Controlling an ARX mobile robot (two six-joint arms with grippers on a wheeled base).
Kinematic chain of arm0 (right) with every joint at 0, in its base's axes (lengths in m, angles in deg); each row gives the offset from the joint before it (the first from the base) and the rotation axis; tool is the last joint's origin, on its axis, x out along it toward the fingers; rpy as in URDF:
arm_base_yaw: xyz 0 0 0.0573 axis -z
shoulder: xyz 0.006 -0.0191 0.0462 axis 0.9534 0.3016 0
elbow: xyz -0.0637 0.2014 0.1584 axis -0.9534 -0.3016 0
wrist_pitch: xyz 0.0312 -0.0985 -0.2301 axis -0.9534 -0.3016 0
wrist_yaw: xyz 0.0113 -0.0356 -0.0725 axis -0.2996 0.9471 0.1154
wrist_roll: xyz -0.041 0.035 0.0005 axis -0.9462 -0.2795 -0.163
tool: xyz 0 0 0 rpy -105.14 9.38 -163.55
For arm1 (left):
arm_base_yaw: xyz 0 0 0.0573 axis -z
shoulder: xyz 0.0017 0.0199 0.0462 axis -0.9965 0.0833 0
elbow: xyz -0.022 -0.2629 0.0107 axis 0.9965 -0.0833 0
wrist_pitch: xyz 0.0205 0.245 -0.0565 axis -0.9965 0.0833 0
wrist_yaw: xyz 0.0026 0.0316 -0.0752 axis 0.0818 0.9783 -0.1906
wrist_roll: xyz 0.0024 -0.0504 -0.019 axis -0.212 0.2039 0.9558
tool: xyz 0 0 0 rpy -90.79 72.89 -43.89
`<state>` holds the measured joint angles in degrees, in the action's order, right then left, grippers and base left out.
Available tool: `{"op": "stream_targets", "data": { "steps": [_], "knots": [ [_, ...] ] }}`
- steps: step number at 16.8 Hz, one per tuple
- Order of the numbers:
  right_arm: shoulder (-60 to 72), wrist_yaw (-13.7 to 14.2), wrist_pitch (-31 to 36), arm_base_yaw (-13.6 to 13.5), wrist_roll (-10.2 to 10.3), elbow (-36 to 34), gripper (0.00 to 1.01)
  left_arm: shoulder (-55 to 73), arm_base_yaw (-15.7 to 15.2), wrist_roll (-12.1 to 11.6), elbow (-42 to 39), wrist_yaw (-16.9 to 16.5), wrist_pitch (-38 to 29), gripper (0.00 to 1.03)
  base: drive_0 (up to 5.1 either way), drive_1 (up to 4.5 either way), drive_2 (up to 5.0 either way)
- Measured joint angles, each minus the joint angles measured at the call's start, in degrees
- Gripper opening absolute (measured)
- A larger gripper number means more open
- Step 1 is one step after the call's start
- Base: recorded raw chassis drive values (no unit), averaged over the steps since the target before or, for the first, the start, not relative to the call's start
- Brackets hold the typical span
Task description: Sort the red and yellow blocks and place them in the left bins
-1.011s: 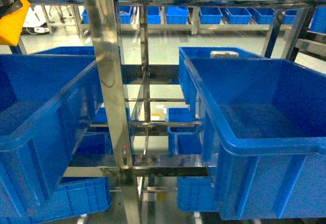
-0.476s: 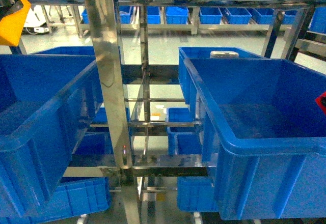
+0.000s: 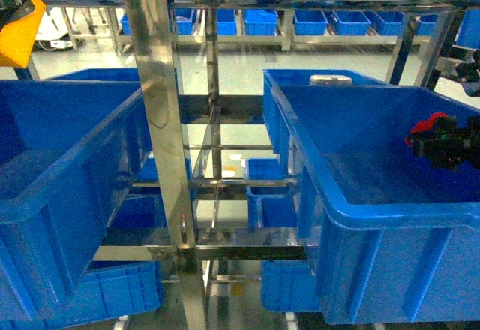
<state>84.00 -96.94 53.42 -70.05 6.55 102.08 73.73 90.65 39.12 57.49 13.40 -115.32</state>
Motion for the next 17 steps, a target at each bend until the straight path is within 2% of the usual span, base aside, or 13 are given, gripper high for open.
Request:
{"op": "stream_targets", "data": {
  "steps": [2, 3, 6, 9, 13, 17],
  "knots": [
    [1.79, -0.04, -0.5, 0.2, 0.44, 2.69, 0.28, 0.0, 0.0, 0.0, 0.0, 0.0, 0.02, 0.26, 0.0, 0.0, 0.0],
    [2.78, -0.37, -1.55, 0.35, 0.5, 4.04, 0.35, 0.0, 0.0, 0.0, 0.0, -0.02, -0.04, 0.26, 0.0, 0.0, 0.0],
    [3.5, 0.09, -0.87, 1.05, 0.81, 3.72, 0.68, 0.0, 0.0, 0.0, 0.0, 0.0, -0.04, 0.26, 0.0, 0.0, 0.0],
    [-0.59, 1.25, 5.05, 1.05, 1.99, -2.86, 1.0, 0.0, 0.0, 0.0, 0.0, 0.0, 0.02, 0.26, 0.0, 0.0, 0.0],
    [-14.51, 1.18, 11.3, 1.42, 3.28, -17.35, 0.98, 0.0, 0.0, 0.0, 0.0, 0.0, 0.0, 0.26, 0.0, 0.0, 0.0],
    [-29.75, 0.31, 11.19, 3.45, 3.8, -32.44, 0.98, 0.0, 0.0, 0.0, 0.0, 0.0, -0.02, 0.26, 0.0, 0.0, 0.0]
  ]
}}
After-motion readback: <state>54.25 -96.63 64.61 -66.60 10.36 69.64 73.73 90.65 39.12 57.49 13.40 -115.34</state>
